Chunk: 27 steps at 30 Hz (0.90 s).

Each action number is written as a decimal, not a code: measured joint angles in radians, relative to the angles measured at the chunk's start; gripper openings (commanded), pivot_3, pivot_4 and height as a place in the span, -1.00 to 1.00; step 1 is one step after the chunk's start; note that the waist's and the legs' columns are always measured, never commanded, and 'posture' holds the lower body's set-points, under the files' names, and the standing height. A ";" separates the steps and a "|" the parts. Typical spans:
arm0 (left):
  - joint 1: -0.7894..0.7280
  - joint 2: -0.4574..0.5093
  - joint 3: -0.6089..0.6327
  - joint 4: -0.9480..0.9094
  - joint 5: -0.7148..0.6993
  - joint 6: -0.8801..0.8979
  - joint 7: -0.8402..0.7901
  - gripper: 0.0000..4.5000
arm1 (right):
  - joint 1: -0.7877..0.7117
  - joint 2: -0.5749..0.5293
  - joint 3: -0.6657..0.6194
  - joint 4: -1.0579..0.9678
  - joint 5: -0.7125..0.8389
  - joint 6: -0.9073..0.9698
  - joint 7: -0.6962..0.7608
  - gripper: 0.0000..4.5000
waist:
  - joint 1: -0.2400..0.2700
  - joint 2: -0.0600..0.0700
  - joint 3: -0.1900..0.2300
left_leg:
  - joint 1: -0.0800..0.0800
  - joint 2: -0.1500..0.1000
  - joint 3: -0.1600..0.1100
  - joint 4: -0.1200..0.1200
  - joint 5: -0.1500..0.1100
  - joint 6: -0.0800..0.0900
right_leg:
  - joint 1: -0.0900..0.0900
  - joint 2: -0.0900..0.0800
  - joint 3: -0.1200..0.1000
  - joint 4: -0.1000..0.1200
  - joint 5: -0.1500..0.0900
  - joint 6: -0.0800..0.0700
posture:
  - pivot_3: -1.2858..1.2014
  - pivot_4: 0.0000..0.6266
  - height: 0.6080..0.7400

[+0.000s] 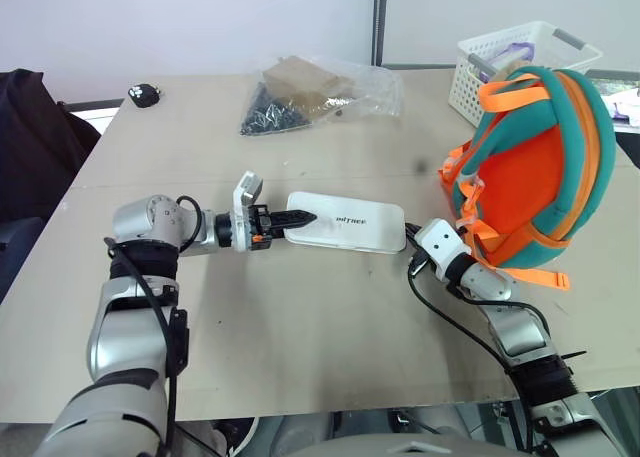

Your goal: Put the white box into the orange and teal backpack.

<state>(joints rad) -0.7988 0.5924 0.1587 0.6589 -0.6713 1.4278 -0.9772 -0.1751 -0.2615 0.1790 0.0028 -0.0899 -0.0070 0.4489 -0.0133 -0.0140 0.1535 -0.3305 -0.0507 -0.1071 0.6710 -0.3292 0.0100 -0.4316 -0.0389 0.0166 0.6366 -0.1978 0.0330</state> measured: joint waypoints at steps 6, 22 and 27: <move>0.042 -0.009 0.120 -0.001 -0.025 0.001 0.058 -0.59 | 0.094 0.038 -0.012 -0.256 0.171 0.019 0.041 -0.18 | -0.008 0.000 0.000 | 0.000 0.002 0.000 0.000 0.001 -0.001 | -0.001 0.001 0.001 0.002 0.000 0.000 | 0.03 -0.52 1.00; 0.092 -0.072 0.594 -0.128 -0.189 -0.027 0.335 -0.59 | -0.056 0.323 -0.285 -0.358 0.383 0.180 -0.375 0.84 | -0.004 -0.001 0.001 | -0.002 0.001 -0.001 -0.001 0.001 -0.002 | -0.005 -0.001 0.002 0.004 0.000 -0.001 | 0.03 -0.52 1.00; 0.092 -0.116 0.626 -0.171 -0.228 -0.036 0.401 -0.59 | -0.262 0.337 -0.360 -0.169 0.415 0.155 -0.428 0.60 | -0.012 -0.001 0.001 | -0.016 0.001 0.000 0.001 0.002 -0.003 | -0.018 -0.001 0.002 0.005 0.001 -0.002 | 0.03 -0.52 1.00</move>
<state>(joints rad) -0.7064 0.4760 0.7847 0.4876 -0.8990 1.3918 -0.5758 -0.4368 0.0751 -0.1814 -0.1665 0.3247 0.1479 0.0204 -0.0258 -0.0154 0.1547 -0.3464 -0.0498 -0.1076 0.6721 -0.3272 0.0066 -0.4498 -0.0395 0.0182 0.6419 -0.1965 0.0308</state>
